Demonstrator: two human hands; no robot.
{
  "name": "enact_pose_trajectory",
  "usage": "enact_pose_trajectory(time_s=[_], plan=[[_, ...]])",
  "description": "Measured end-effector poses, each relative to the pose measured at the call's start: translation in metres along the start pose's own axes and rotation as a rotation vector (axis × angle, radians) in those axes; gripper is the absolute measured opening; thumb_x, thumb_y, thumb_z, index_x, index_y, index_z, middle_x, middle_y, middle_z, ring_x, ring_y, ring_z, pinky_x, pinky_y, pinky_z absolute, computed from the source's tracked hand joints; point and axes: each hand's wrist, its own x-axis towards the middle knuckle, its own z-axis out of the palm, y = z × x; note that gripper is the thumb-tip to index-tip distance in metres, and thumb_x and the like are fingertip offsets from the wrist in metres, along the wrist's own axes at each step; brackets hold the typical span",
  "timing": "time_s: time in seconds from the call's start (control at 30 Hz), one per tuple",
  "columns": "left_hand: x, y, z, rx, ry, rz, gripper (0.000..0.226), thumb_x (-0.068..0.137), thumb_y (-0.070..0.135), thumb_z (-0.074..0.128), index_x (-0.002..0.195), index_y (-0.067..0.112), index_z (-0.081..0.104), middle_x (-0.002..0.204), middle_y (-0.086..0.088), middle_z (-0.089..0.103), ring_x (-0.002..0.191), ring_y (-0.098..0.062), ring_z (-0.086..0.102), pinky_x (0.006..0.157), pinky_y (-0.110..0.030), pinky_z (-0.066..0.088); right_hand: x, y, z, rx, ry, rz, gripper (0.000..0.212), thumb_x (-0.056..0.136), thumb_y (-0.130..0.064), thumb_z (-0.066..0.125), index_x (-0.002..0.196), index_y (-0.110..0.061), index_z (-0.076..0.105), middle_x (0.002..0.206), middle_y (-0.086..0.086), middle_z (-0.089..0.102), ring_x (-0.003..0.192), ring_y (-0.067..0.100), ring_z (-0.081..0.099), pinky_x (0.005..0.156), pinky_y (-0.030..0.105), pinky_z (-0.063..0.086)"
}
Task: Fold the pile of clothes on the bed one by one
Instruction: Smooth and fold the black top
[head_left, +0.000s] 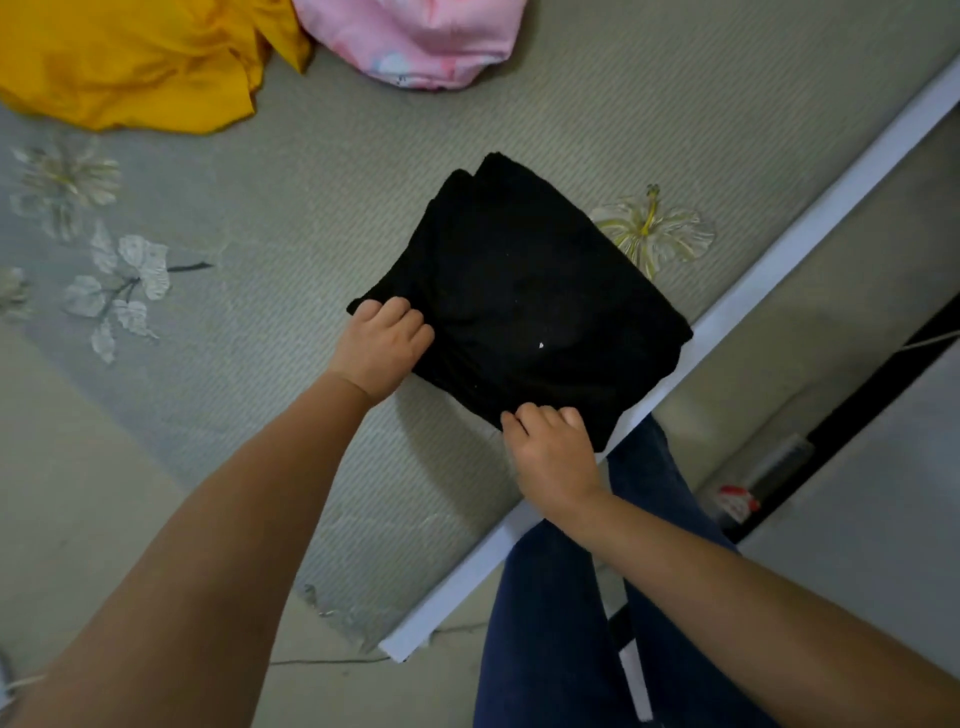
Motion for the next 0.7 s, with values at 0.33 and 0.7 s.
enact_pose_trajectory(time_s=[0.33,0.7], plan=[[-0.053,0.041,0.033,-0.108,0.054,-0.195,0.039,0.071,0.006,0.049,0.107,0.007,0.064,0.105,-0.016,0.068,0.095,-0.031,0.066,0.082,-0.039,0.041,-0.043,-0.014,0.009,-0.206,-0.039,0.078,0.067,0.043,-0.019,0.087,0.106,-0.006,0.069,0.107,0.013,0.068,0.094,0.025,0.067,0.078,0.044,0.053],[-0.005,0.047,0.064,-0.091,-0.338,0.0,0.076,0.097,0.044,0.028,0.126,0.009,-0.034,0.127,-0.009,-0.046,0.113,-0.024,-0.048,0.1,-0.037,-0.027,0.001,-0.018,0.056,-0.313,-0.336,0.323,0.082,0.092,-0.056,0.029,0.137,-0.004,-0.017,0.144,0.013,-0.026,0.14,0.032,-0.01,0.102,0.048,-0.02]])
